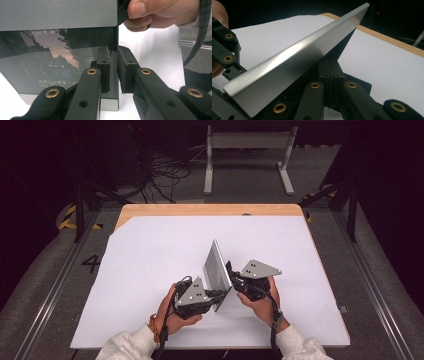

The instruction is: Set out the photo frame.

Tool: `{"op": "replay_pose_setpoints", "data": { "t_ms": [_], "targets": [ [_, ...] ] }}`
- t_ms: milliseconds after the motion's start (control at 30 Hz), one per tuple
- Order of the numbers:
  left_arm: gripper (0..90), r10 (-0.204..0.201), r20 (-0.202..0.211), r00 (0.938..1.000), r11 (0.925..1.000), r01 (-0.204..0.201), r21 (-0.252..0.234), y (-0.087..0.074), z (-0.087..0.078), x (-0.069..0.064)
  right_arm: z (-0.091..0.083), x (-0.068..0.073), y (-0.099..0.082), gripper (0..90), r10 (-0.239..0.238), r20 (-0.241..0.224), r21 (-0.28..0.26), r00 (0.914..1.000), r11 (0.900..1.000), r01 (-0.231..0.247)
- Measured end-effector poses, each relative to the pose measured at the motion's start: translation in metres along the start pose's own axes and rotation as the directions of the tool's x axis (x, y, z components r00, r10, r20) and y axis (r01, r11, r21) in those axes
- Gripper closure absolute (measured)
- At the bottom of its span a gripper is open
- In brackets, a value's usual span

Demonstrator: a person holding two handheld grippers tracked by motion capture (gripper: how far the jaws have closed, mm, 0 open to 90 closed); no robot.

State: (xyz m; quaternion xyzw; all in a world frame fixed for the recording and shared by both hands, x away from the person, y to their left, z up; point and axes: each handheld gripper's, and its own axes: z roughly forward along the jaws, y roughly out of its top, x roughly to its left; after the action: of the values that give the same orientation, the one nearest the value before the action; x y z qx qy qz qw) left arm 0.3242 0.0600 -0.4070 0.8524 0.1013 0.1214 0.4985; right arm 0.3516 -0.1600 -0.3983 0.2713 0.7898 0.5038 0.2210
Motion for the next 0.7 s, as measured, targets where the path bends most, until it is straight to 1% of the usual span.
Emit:
{"op": "replay_pose_setpoints", "data": {
  "t_ms": [100,433,467,567,600,667,700],
  "targets": [
    [80.9,-0.001,-0.005,1.0,1.0,0.001,0.002,0.0004,0.0012,-0.0003,0.0004,-0.0013,-0.0004,90.0,0.011,-0.004,-0.002,0.9999,0.9999,-0.011],
    [81.0,-0.011,-0.002,0.9999,0.9999,0.011,-0.004,0.0011,0.0041,0.0004,0.0016,-0.003,-0.0011,90.0,0.018,-0.01,-0.007,0.9998,0.9998,-0.018],
    [81.0,-0.015,0.0,0.9999,0.9999,0.015,-0.006,0.0008,0.0041,0.0008,0.0016,-0.0029,-0.001,90.0,0.016,-0.009,-0.007,0.9998,0.9998,-0.016],
    [80.4,-0.014,0.001,0.9999,0.9999,0.014,-0.004,0.0007,0.0036,0.0013,0.0011,-0.0031,-0.001,85.3,0.013,0.002,-0.003,0.9999,0.9999,-0.013],
    [80.1,-0.012,0.0,0.9999,0.9999,0.012,-0.003,0.0007,0.0035,0.0014,0.0005,-0.0034,-0.0012,85.1,0.013,0.0,-0.004,0.9999,0.9999,-0.013],
    [80.2,-0.011,-0.002,0.9999,0.9999,0.011,-0.002,0.0007,0.0028,0.0016,-0.0019,-0.0037,-0.0016,85.8,0.003,0.017,-0.005,0.9999,1.0,-0.003],
    [80.2,-0.011,-0.004,0.9999,0.9999,0.011,-0.003,0.0004,0.0021,0.002,-0.0038,-0.0043,-0.0018,85.9,0.006,0.024,-0.007,0.9997,1.0,-0.006]
  ]
}}
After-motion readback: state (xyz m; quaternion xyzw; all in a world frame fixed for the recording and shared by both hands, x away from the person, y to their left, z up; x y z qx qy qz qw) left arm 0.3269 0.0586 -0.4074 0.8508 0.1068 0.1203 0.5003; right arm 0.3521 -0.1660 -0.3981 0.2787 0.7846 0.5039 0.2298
